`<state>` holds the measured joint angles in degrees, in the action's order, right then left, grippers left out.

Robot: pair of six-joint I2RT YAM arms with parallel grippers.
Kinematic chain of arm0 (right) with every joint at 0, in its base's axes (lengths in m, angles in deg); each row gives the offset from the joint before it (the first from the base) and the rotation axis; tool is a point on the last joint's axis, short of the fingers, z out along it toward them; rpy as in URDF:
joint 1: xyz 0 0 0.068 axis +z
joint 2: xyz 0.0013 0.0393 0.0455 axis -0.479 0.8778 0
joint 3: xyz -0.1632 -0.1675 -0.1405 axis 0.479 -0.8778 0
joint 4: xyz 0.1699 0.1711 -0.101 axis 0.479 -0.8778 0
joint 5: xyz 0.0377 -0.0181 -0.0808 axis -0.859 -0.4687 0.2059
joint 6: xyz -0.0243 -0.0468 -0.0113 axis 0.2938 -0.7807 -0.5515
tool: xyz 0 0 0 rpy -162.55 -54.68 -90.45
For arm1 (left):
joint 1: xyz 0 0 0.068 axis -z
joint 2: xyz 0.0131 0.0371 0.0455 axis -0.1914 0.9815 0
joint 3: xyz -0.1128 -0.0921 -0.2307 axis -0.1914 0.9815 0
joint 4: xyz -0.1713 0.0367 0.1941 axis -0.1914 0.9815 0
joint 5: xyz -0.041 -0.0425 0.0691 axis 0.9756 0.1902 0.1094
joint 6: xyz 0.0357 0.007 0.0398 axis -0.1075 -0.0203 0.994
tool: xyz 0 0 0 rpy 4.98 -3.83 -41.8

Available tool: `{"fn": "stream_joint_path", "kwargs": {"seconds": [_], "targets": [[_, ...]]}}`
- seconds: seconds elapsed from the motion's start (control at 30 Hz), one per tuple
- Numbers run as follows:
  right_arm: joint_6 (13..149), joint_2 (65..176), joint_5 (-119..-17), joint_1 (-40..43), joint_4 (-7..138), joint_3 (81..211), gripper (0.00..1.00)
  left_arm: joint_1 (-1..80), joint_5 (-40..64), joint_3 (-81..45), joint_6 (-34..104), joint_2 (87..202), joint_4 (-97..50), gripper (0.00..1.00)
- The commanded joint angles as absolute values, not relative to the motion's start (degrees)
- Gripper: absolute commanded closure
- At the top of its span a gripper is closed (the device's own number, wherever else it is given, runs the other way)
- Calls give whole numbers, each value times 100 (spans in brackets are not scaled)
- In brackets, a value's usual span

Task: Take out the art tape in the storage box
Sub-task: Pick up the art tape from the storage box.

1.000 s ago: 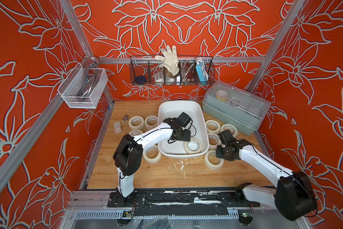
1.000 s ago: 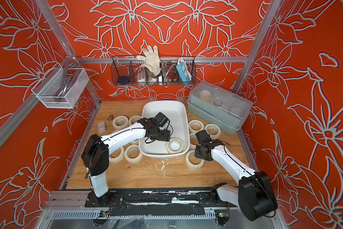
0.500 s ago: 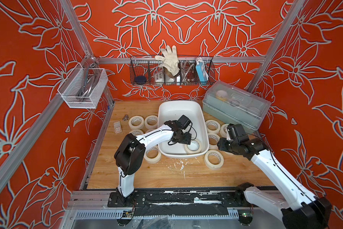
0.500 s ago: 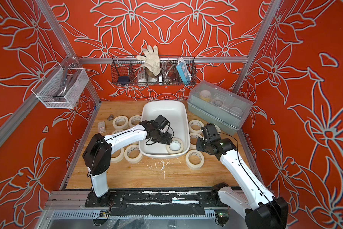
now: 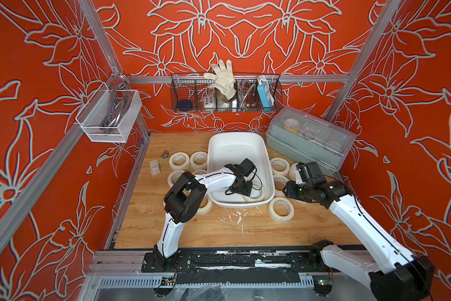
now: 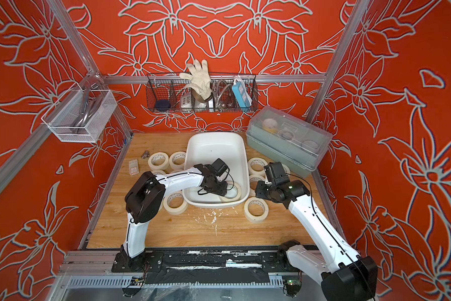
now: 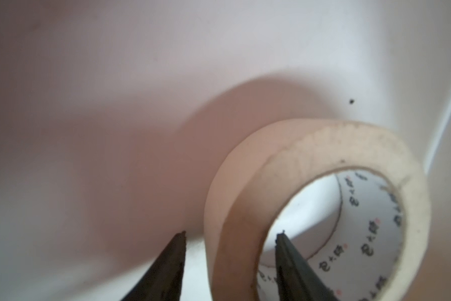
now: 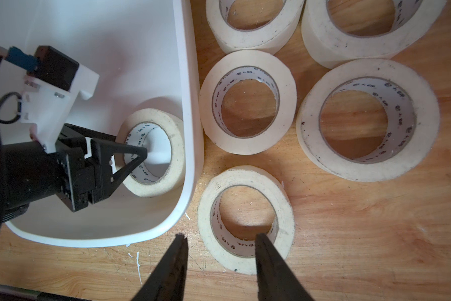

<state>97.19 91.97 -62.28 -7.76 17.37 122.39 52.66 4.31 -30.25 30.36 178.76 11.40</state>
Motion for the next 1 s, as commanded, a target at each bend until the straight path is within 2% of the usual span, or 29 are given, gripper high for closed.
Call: {"fn": "stream_joint_path", "kwargs": {"seconds": [0.0,0.07,0.3,0.47,0.77,0.97], "targets": [[9729,9321,-6464,-789,1770,12394,56,5277,46,-3133,3062,17957,1175,63],[9738,9372,-6509,-788,1766,12417,56,5271,-80,-3090,3014,17873,1160,70],[9806,9428,-6593,-754,1878,12631,57,5280,-609,-2844,2725,17230,1296,87],[9808,9518,-6736,-649,1887,12822,57,5343,-777,-2824,2727,16711,1605,94],[10001,9800,-6690,62,1945,13256,62,5737,-1737,-3259,2580,16044,2542,98],[10035,10032,-6554,610,1973,13611,51,5912,-1942,-3730,2529,15940,2968,99]]}}
